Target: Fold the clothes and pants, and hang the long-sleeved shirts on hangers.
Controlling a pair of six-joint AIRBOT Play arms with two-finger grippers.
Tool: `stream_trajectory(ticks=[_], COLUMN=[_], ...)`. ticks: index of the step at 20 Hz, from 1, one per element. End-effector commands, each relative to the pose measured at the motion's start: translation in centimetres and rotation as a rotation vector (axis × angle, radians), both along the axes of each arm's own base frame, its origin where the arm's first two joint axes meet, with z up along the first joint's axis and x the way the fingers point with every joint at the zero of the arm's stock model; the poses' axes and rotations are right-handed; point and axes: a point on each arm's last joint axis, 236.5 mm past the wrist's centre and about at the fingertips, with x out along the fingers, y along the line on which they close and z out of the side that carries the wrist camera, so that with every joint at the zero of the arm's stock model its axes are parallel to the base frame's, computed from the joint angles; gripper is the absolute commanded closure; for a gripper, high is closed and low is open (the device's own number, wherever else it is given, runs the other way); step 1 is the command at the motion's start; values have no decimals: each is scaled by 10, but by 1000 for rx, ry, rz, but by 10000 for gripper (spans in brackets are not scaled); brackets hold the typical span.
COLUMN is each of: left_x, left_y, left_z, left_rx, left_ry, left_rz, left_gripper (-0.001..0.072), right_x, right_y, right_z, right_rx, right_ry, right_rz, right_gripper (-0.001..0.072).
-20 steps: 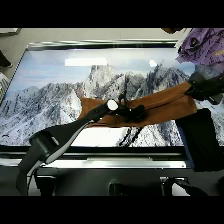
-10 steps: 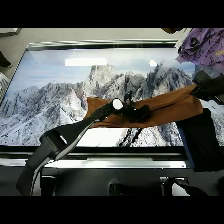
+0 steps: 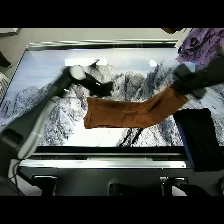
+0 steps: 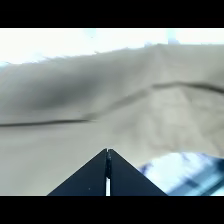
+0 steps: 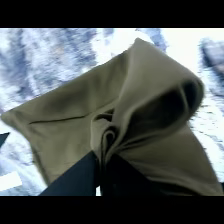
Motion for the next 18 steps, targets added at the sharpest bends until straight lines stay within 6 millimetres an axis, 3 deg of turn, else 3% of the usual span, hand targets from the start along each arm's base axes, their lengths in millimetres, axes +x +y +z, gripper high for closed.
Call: stream_trajectory(ticks=[1, 5, 9, 13, 18], left_x=[18, 24, 27, 27, 27], left_y=[107, 181, 218, 227, 227], left_z=[48, 78, 87, 87, 87], left_rx=[100, 105, 110, 111, 111], left_ry=[-81, -104, -108, -104, -104], left_rz=[91, 219, 291, 307, 307], left_gripper=[693, 692, 692, 692, 692], right_x=[19, 28, 27, 29, 28], right_y=[90, 191, 259, 290, 303], right_z=[6, -16, -56, -92, -119], right_rx=[123, 223, 273, 283, 301], right_ry=[-68, -89, -55, -23, 34], right_rz=[3, 54, 84, 89, 88], right_gripper=[689, 689, 689, 688, 688])
